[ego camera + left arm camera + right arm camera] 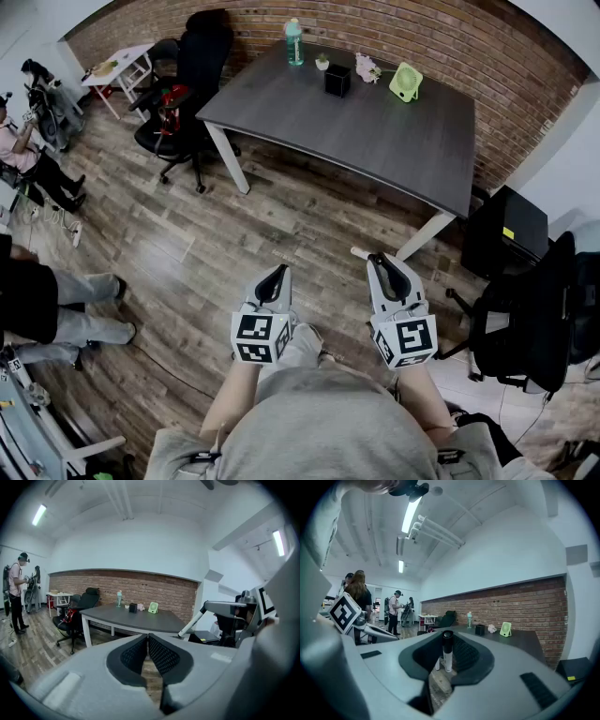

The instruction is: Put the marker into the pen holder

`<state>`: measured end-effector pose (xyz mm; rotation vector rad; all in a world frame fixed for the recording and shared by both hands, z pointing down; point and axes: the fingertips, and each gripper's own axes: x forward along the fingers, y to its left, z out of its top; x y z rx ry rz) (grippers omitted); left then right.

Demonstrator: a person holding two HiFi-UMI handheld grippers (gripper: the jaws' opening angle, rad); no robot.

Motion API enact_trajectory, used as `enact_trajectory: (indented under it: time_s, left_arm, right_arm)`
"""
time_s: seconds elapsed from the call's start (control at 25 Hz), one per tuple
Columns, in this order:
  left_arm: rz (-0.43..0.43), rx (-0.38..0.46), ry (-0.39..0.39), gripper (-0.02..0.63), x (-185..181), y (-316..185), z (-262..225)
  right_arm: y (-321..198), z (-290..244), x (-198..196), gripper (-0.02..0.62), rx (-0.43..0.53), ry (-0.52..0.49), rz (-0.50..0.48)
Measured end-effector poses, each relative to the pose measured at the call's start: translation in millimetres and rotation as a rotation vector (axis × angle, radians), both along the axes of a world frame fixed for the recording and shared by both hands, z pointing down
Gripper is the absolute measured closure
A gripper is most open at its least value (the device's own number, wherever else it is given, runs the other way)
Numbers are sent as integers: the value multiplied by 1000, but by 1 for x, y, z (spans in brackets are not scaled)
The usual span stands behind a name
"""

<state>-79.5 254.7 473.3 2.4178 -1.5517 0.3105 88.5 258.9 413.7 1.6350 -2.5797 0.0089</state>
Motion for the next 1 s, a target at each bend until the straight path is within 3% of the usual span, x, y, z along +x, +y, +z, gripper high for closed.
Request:
enact_trajectory:
  time_s: [0.52,1.0]
  left_arm:
    - [-19,36,7,583,2,49,-9]
    - [-22,33,24,583,14,61,-13]
  right_arm:
    - [48,-10,-3,525,41,-11,-28]
    - [57,-14,3,525,43,-35,-49]
